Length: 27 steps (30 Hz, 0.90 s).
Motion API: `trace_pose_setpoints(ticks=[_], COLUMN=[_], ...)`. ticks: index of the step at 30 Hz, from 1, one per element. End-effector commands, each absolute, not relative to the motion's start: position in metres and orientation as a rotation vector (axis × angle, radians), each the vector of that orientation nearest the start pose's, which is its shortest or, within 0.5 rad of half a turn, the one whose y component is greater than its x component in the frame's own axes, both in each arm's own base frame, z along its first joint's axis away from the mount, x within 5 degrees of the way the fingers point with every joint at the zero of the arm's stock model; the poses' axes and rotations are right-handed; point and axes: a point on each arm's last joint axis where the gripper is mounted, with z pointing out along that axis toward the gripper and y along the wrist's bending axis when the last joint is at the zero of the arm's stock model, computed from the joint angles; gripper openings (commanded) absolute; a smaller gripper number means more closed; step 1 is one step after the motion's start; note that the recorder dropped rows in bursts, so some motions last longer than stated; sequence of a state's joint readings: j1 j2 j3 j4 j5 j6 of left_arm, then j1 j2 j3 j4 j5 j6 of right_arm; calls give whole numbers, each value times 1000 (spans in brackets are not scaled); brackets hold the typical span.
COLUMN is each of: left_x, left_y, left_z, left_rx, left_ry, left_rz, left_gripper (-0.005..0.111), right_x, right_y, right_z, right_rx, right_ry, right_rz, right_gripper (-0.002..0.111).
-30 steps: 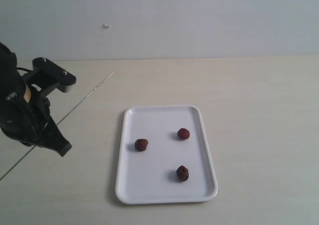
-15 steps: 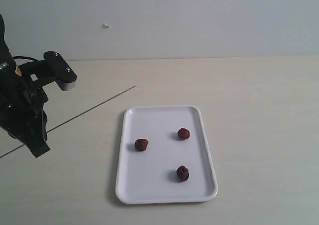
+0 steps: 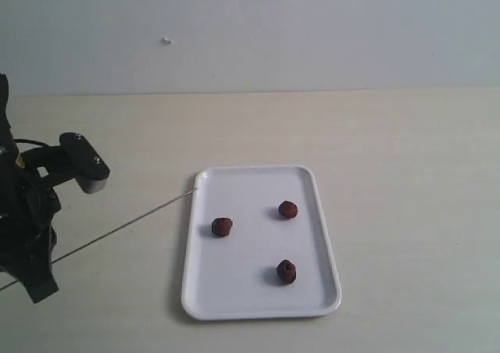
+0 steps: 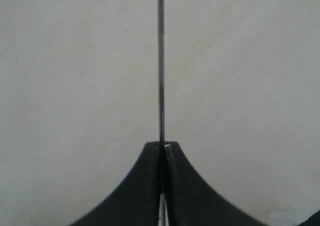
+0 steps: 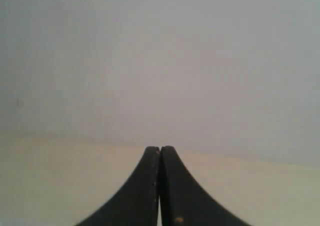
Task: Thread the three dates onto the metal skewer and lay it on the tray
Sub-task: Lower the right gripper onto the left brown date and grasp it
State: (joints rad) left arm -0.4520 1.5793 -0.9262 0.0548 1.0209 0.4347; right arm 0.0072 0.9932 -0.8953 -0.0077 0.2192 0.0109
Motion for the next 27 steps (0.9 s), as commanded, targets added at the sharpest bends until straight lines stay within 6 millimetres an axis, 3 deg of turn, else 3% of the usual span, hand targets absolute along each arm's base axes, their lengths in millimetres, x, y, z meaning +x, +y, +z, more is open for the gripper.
trace_pose_setpoints(ticks=[1,6,13,18,24,27], left_x=[241,247,253,254,254,254], left_y=[-100,-84,-70,-71,-71,-71], left_z=[195,195,195,195,195,195], left_rx=[1348,1241,1150,1146,1148,1145], left_ry=[2827,2877,2899,2888,2879,2880], left_rz=[112,96,88,80,81,75], left_gripper=[0,0,0,0,0,0], right_x=[276,338,390,401,402,403], right_y=[38,91,152,203,244,256], right_z=[367,346,271,211,173,159], right_rx=[-411,-759,-1058,-1266,-1444,-1490], right_ry=[2155,2390,2664,2720,2690,2677], right_rz=[36,231,276,239,134,105], right_gripper=[0,1,14,27,52,55])
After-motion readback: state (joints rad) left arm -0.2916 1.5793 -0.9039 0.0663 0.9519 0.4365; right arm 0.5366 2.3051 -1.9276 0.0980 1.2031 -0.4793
